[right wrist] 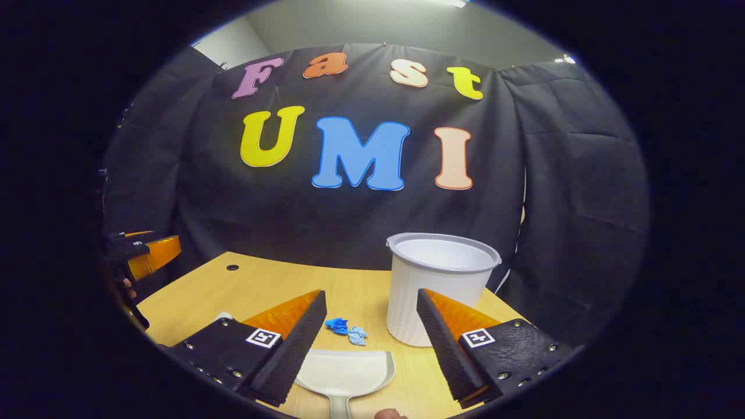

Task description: Pick up the small broom and dustpan from the desktop, sweep the trash into the dustpan with the broom, and then empty the trash into the garbage bin.

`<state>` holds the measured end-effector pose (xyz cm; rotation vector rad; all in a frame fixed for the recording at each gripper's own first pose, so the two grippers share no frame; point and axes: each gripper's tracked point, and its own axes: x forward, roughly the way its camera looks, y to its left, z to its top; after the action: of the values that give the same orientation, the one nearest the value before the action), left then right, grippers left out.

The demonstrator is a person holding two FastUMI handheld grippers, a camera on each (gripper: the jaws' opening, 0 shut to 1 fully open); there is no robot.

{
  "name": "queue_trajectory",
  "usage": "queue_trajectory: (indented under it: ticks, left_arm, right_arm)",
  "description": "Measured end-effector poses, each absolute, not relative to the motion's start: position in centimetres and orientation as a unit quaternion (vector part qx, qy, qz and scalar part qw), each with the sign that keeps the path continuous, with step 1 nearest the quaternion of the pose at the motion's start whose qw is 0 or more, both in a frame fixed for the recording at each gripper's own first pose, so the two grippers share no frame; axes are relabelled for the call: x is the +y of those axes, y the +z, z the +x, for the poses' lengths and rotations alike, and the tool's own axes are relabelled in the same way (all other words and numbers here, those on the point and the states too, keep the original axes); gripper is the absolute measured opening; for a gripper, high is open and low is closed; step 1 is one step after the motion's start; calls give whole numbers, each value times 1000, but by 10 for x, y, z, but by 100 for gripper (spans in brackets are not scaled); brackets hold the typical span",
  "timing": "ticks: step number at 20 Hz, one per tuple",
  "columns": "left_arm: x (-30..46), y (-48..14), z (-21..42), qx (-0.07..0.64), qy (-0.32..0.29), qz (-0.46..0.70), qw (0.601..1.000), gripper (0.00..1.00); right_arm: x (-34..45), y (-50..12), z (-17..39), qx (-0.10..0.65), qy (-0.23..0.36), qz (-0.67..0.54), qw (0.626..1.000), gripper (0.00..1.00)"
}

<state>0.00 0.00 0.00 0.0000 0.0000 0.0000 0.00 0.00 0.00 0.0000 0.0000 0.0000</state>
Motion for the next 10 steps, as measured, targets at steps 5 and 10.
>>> queue_trajectory:
  ticks: [5, 10]
  left_arm:
    - [2, -12, 8, 13, -12, 8, 1000, 92]
    - [10, -26, 13, 32, -16, 6, 999, 95]
  right_arm:
    - [16, -9, 3, 26, 12, -3, 1000, 97]
    - [28, -27, 6, 62, 21, -4, 998, 97]
